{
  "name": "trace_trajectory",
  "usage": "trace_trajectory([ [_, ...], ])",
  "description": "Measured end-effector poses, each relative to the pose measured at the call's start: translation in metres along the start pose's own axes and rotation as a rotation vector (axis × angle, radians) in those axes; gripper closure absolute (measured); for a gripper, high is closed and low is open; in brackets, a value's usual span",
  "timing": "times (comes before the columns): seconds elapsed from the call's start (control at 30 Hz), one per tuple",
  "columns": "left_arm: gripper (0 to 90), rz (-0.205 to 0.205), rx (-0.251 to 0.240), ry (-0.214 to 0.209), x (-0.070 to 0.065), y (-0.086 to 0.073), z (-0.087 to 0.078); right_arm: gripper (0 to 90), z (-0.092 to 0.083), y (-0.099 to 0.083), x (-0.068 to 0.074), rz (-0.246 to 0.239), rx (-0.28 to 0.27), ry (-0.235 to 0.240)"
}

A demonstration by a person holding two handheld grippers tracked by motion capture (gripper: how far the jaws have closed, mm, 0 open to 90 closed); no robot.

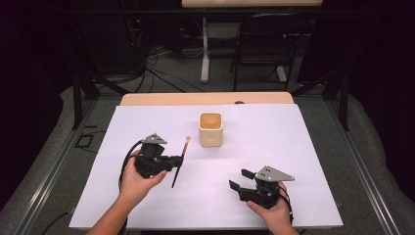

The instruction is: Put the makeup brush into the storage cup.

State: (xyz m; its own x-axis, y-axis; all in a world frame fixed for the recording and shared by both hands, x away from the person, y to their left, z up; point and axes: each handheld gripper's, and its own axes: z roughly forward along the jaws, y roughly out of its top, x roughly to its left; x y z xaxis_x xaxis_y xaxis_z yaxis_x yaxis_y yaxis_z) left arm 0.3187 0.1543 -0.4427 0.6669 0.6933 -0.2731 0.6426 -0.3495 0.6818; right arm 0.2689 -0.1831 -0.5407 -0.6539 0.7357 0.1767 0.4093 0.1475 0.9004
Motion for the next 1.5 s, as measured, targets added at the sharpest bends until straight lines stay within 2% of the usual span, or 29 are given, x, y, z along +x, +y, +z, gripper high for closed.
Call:
trace_trajectory([
  [0.2,82.7,0.001,-0.065,-0.008,-0.002,-0.006,0.000,35.6,0.000,0.001,0.002,0.002,-0.002,0.005],
  [0.27,82.7,-0.001,-0.085,-0.015,-0.003,-0.008,0.001,35.6,0.002,0.001,0.003,0.011,-0.023,0.011],
  [0.4,82.7,-0.006,-0.124,-0.040,-0.006,-0.010,0.003,36.2,0.000,0.002,0.004,0.013,0.001,0.007],
  [0.47,82.7,0.001,-0.145,-0.041,-0.010,-0.010,0.005,36.7,0.001,0.003,0.005,0.010,-0.008,0.013],
  [0.5,82.7,0.002,-0.147,-0.046,-0.011,-0.010,0.005,37.8,0.002,0.003,0.006,0.013,-0.031,0.015],
  [0.53,82.7,0.006,-0.154,-0.052,-0.012,-0.011,0.006,39.4,0.000,0.004,0.006,0.010,-0.004,0.018],
  [0.6,82.7,0.003,-0.176,-0.056,-0.015,-0.011,0.009,41.9,0.001,0.005,0.008,0.024,-0.008,0.038],
  [0.83,82.8,-0.008,-0.207,-0.093,-0.020,-0.015,0.017,46.0,0.003,0.008,0.014,0.040,-0.005,0.066],
  [0.9,82.8,-0.011,-0.217,-0.091,-0.020,-0.017,0.018,47.3,0.003,0.009,0.015,0.042,0.001,0.080],
  [1.03,82.7,-0.018,-0.241,-0.101,-0.019,-0.019,0.019,49.4,0.003,0.011,0.016,0.041,0.005,0.078],
  [1.1,82.7,-0.013,-0.246,-0.097,-0.020,-0.020,0.019,50.3,0.003,0.012,0.018,0.054,0.007,0.079],
  [1.17,82.8,-0.013,-0.254,-0.096,-0.020,-0.021,0.020,50.4,0.004,0.013,0.018,0.056,-0.016,0.084],
  [1.23,82.8,-0.012,-0.262,-0.097,-0.020,-0.021,0.021,52.0,-0.001,0.018,0.019,0.059,-0.002,0.085],
  [1.33,82.8,-0.022,-0.279,-0.108,-0.018,-0.021,0.020,53.7,-0.004,0.025,0.020,0.067,-0.013,0.093],
  [1.47,82.8,-0.035,-0.310,-0.118,-0.016,-0.022,0.018,54.6,-0.001,0.033,0.023,0.104,-0.016,0.113],
  [1.5,82.7,-0.039,-0.321,-0.121,-0.016,-0.022,0.017,54.8,-0.001,0.036,0.024,0.100,0.001,0.113],
])
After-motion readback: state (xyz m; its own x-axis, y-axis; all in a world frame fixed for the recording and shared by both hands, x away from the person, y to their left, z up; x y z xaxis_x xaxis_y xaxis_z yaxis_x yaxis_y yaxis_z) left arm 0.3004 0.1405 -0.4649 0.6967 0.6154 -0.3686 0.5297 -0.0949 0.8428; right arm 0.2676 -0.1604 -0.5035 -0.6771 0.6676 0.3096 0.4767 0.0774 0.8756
